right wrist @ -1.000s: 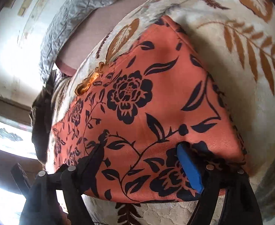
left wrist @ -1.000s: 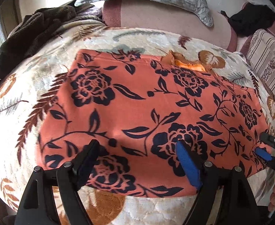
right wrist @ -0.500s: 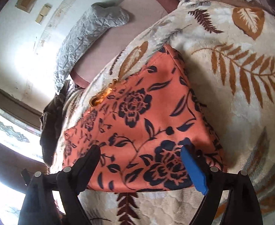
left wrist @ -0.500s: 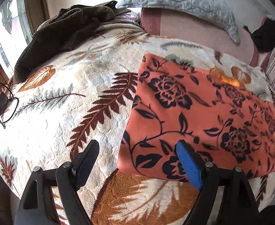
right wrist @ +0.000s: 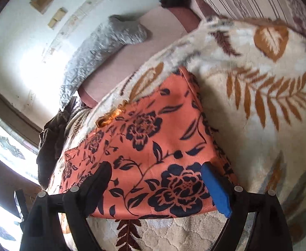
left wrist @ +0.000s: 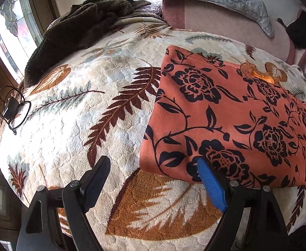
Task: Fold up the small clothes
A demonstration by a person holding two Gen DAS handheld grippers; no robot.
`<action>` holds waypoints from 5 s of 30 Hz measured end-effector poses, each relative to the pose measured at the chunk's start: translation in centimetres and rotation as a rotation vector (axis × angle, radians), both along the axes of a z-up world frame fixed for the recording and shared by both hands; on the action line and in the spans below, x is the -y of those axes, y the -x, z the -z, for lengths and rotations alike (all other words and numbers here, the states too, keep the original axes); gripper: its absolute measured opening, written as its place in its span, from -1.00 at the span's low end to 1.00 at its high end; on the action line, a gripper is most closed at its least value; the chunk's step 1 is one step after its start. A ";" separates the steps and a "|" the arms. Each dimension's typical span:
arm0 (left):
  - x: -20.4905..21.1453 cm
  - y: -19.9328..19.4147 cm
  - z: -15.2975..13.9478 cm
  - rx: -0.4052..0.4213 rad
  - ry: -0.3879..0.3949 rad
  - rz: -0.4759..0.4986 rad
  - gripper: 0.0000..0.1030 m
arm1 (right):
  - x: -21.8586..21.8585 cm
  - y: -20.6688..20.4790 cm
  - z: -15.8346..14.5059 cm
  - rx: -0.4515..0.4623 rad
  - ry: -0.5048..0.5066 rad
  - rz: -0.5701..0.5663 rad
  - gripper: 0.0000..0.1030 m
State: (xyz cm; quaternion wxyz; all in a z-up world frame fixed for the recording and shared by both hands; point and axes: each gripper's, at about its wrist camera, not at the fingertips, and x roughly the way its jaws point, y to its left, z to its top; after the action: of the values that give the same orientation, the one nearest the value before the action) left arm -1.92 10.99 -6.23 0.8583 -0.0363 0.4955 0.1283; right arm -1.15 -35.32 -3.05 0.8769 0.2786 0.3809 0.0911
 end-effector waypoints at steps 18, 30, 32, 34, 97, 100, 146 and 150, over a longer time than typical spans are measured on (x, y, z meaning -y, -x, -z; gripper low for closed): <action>7.4 -2.9 -0.8 0.063 0.047 0.112 0.67 | 0.8 4.1 4.3 -0.236 -0.311 0.069 0.73; 12.4 -5.6 2.4 0.012 0.024 0.188 0.67 | 3.6 -1.0 5.1 -0.229 -0.383 0.228 0.70; 12.1 -5.4 2.1 0.019 0.041 0.185 0.67 | 2.9 -1.4 4.4 -0.222 -0.326 0.220 0.60; 11.7 -5.3 1.7 0.031 0.050 0.185 0.67 | 2.6 -1.2 4.1 -0.220 -0.304 0.214 0.60; 15.2 -6.8 1.3 0.073 0.006 0.288 0.79 | 5.9 -1.6 4.9 -0.326 -0.180 0.042 -0.71; 16.5 -7.7 2.9 0.022 -0.035 0.329 0.81 | 6.6 -1.3 3.3 -0.324 -0.096 0.033 -0.42; 14.0 -5.3 2.4 -0.016 0.033 0.241 0.93 | 0.6 3.1 2.4 -0.280 -0.238 0.062 0.76; 14.2 -4.8 2.0 -0.008 0.033 0.256 0.93 | 1.3 2.3 4.9 -0.299 -0.317 0.162 0.76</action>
State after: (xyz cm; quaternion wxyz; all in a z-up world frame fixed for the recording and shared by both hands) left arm 2.90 -3.21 -8.21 0.8650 0.0136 0.5016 0.0099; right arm -3.46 -36.57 -7.96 0.7605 0.4529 0.4638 0.0369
